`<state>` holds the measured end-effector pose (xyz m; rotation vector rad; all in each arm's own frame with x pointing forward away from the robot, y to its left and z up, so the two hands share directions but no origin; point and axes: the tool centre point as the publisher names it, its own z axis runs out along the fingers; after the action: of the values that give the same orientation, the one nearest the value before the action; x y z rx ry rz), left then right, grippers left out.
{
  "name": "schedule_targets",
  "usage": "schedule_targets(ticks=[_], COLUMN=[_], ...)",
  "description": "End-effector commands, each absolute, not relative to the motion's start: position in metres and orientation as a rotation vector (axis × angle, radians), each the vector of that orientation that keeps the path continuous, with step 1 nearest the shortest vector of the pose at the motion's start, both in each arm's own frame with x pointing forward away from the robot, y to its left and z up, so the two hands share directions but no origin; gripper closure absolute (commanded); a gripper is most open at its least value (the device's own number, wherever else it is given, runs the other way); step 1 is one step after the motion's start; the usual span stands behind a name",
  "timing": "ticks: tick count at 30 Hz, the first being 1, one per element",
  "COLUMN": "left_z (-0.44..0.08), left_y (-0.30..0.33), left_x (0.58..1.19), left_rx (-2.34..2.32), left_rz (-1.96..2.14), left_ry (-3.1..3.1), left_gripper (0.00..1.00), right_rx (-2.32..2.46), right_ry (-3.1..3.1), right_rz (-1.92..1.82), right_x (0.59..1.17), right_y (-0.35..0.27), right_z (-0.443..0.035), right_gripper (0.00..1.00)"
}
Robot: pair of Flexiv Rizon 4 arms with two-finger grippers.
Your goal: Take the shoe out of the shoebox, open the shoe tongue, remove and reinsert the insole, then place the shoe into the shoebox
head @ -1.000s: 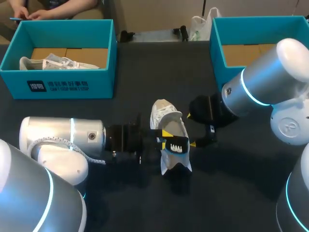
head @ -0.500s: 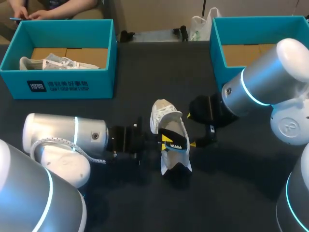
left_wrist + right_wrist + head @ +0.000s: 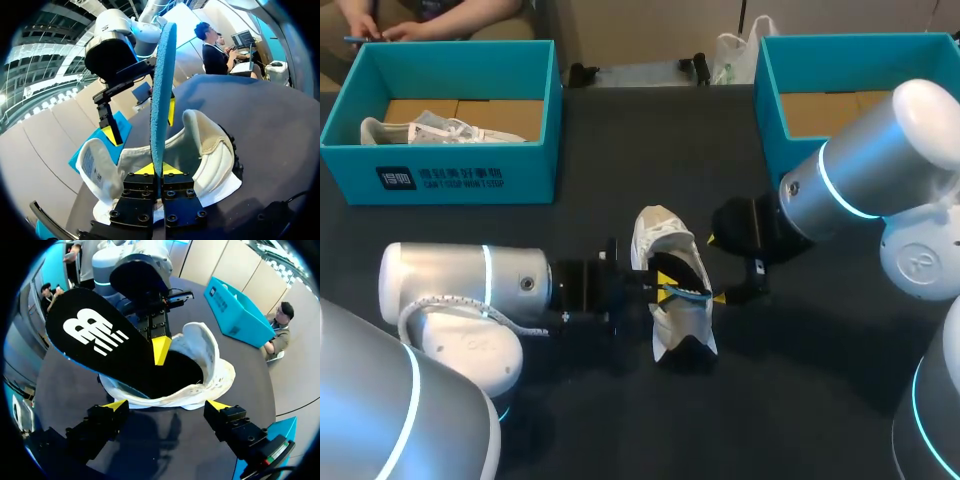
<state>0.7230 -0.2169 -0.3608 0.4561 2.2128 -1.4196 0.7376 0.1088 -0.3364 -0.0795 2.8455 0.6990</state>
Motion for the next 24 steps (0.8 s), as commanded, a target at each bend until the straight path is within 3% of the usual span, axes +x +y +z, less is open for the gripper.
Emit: schedule_targets(ticks=[1, 6, 8, 12, 18, 21, 22, 23, 24], left_z=[-0.368, -0.357, -0.349, -0.335, -0.325, -0.326, -0.329, -0.33, -0.334], left_y=[-0.224, -0.221, -0.219, -0.216, -0.217, -0.218, -0.219, -0.22, -0.22], left_x=[0.725, 0.718, 0.715, 0.708, 0.695, 0.691, 0.691, 0.691, 0.692], left_rx=[0.424, 0.42, 0.424, 0.423, 0.437, 0.446, 0.447, 0.447, 0.447], left_rz=[-1.389, -1.412, -1.419, -1.428, -1.447, -1.45, -1.449, -1.449, -1.444], left_ry=[2.223, 2.225, 2.224, 2.226, 2.231, 2.235, 2.237, 2.238, 2.248], left_gripper=[1.0, 0.98, 0.67, 0.55, 0.6, 0.67, 0.87, 0.99, 1.0], right_rx=[-0.079, -0.079, -0.079, -0.079, -0.079, -0.079, -0.079, -0.079, -0.079], right_ry=[2.844, 2.844, 2.844, 2.844, 2.844, 2.844, 2.844, 2.844, 2.844], right_rz=[0.698, 0.698, 0.698, 0.698, 0.698, 0.698, 0.698, 0.698, 0.698], right_x=[0.736, 0.736, 0.736, 0.736, 0.736, 0.736, 0.736, 0.736, 0.736], right_y=[0.109, 0.109, 0.109, 0.109, 0.109, 0.109, 0.109, 0.109, 0.109], right_z=[-0.336, -0.336, -0.336, -0.336, -0.336, -0.336, -0.336, -0.336, -0.336], right_gripper=[0.0, 0.0, 0.0, 0.0, 0.0, 0.0, 0.0, 0.0, 0.0])
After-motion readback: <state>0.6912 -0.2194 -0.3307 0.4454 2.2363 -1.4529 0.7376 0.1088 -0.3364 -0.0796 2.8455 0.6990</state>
